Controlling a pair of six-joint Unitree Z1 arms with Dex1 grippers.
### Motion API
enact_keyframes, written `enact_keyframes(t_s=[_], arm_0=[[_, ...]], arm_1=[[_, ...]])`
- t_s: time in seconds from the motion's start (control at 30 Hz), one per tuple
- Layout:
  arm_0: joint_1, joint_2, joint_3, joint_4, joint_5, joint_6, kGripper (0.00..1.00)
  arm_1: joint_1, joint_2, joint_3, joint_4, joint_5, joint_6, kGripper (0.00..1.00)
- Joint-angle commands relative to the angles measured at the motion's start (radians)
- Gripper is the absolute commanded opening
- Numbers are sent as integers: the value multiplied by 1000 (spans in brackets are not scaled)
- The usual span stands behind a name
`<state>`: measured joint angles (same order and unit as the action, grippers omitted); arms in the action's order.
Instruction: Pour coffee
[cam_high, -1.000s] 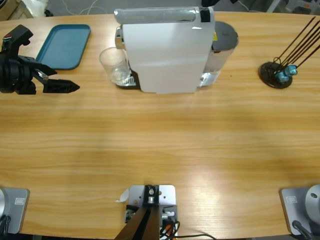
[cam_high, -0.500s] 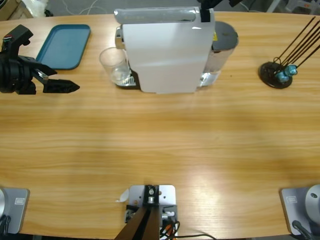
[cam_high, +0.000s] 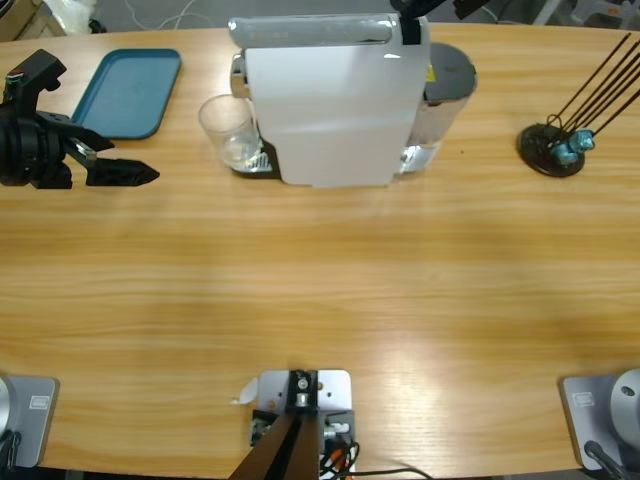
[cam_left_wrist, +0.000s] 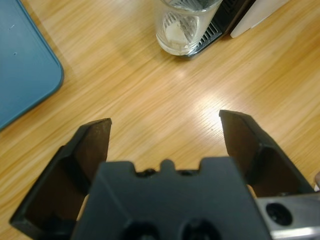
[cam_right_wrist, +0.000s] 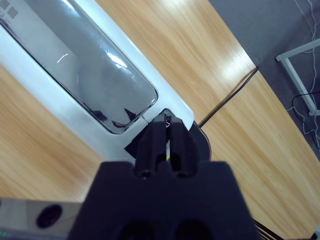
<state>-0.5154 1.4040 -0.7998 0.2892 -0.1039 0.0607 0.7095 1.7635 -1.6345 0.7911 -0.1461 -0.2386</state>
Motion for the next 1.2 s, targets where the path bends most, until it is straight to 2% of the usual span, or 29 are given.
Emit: enact_keyframes(t_s=[0.03,0.17,0.27,0.43,0.6,0.63,0.7,0.73,0.77,0.8,0.87,0.9,1.0,1.13,1.2], arm_0=[[-6,35,33,-12,3,-1,936],[-6,33,34,-12,3,-1,936],[-6,32,34,-12,2,-1,936],[-6,33,34,-12,1,-1,936],[-5,33,34,-12,1,-1,936],[-5,32,34,-12,1,-1,936],[-6,28,35,-12,1,-1,955],[-6,23,36,-12,1,-1,989],[-6,20,37,-12,1,-1,996],[-6,16,37,-12,-4,0,996],[-6,1,39,-12,-20,6,996],[-6,-11,41,-12,-37,12,996],[-33,-82,48,-12,-47,39,996],[-85,-148,119,-122,-41,69,991],[-101,-161,148,-168,-40,75,991]], arm_1=[[-1,15,101,11,-1,-4,0],[-1,25,-51,103,-27,-18,0],[-4,65,-228,235,-28,-30,0],[-30,154,-439,396,49,-23,0],[-30,113,-418,414,25,-22,0],[-30,74,-370,400,19,-19,0],[-30,-64,-146,264,29,1,0],[-27,-142,-22,191,41,19,378],[-16,-203,70,140,45,35,634],[5,-274,183,75,38,55,776],[45,-375,353,-25,19,105,966],[63,-415,432,-72,22,122,1000],[89,-484,585,-159,22,150,1000],[92,-545,752,-317,67,154,1000],[93,-549,774,-323,84,154,1000]])
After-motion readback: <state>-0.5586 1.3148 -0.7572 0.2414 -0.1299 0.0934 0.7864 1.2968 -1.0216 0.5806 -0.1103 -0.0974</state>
